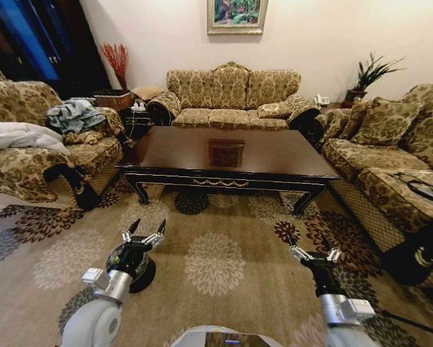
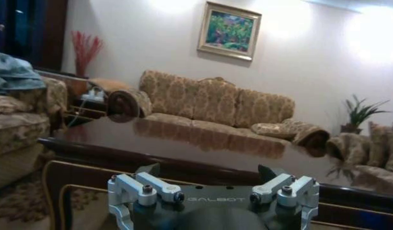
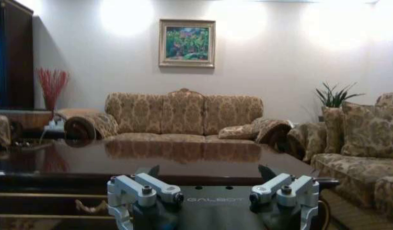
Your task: Move to the front of the table and place the trash on the table into the trash bin.
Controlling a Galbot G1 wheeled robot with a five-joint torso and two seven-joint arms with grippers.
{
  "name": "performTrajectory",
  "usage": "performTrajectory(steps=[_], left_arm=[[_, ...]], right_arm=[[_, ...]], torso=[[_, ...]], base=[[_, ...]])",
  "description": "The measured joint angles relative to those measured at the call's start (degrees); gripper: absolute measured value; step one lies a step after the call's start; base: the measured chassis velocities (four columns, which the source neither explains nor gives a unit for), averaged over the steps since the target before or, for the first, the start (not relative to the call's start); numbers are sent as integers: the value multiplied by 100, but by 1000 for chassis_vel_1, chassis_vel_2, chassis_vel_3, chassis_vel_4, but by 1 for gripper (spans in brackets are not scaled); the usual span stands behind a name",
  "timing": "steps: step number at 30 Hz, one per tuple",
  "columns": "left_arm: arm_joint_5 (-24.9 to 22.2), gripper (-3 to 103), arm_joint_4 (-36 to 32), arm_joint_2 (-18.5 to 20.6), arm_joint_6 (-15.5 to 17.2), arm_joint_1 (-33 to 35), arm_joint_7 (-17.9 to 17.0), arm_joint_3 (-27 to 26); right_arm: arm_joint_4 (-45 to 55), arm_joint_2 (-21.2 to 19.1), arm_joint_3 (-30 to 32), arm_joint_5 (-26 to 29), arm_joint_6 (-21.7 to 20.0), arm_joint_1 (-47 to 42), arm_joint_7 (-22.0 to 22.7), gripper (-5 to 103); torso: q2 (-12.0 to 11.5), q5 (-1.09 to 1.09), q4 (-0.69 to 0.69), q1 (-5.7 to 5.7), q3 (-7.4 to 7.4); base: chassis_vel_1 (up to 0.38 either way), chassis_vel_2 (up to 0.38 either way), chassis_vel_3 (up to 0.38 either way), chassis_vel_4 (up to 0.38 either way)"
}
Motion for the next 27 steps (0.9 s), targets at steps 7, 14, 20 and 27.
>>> performTrajectory(steps=[7, 14, 20, 27], left_arm=[[235, 100, 70, -20, -20, -57, -191, 31], [239, 100, 74, -23, -28, -59, -194, 32], [239, 100, 77, -24, -31, -59, -194, 32], [239, 100, 78, -24, -35, -59, -194, 30]], right_arm=[[151, 13, -144, 6, -279, 32, 155, 100], [156, 11, -151, -4, -283, 35, 160, 100], [157, 10, -151, -6, -283, 36, 162, 100], [159, 8, -151, -8, -283, 36, 165, 100]], torso=[[0, 5, 0, 0, 0], [0, 4, 0, 0, 0], [0, 4, 0, 0, 1], [0, 4, 0, 0, 0]], base=[[0, 0, 0, 0], [0, 0, 0, 0], [0, 0, 0, 0], [0, 0, 0, 0]])
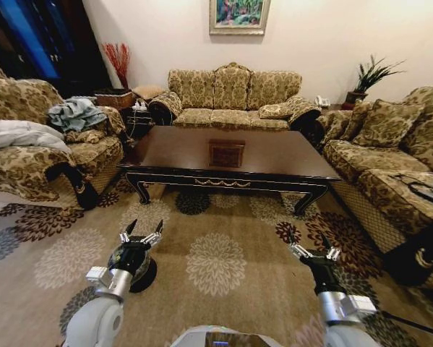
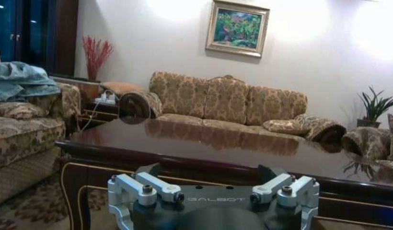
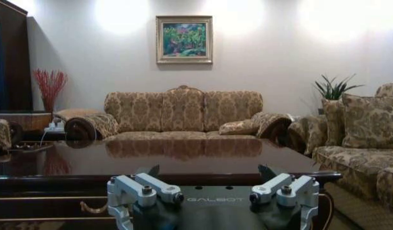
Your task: Move to the front of the table and place the trash on the table into the trash bin.
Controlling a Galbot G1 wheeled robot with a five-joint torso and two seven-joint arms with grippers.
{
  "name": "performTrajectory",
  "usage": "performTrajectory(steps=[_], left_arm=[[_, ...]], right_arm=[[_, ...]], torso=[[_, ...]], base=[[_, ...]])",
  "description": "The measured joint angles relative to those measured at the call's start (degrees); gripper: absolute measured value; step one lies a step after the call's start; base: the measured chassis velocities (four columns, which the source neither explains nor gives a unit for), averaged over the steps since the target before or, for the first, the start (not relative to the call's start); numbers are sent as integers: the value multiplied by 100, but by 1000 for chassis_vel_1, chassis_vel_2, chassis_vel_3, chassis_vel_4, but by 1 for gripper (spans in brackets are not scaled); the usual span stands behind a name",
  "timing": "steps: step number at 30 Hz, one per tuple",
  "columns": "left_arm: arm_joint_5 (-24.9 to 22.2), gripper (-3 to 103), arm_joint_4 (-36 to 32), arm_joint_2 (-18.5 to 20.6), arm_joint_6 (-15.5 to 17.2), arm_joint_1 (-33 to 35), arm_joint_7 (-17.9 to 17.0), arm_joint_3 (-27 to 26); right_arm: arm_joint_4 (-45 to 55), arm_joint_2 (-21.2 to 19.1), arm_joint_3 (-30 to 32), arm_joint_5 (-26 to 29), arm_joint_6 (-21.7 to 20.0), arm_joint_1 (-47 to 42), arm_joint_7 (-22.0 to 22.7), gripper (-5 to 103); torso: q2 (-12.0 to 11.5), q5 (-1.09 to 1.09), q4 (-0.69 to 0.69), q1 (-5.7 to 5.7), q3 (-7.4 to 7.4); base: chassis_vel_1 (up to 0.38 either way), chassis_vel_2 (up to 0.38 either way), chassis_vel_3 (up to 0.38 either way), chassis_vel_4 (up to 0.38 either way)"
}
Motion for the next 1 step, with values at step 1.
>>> performTrajectory(steps=[1], left_arm=[[0, 100, 0, 0, 0, 0, 0, 0]], right_arm=[[0, -1, 0, -1, 0, 0, 0, 100]], torso=[[0, 0, 0, 0, 0]], base=[[0, 0, 0, 0]])
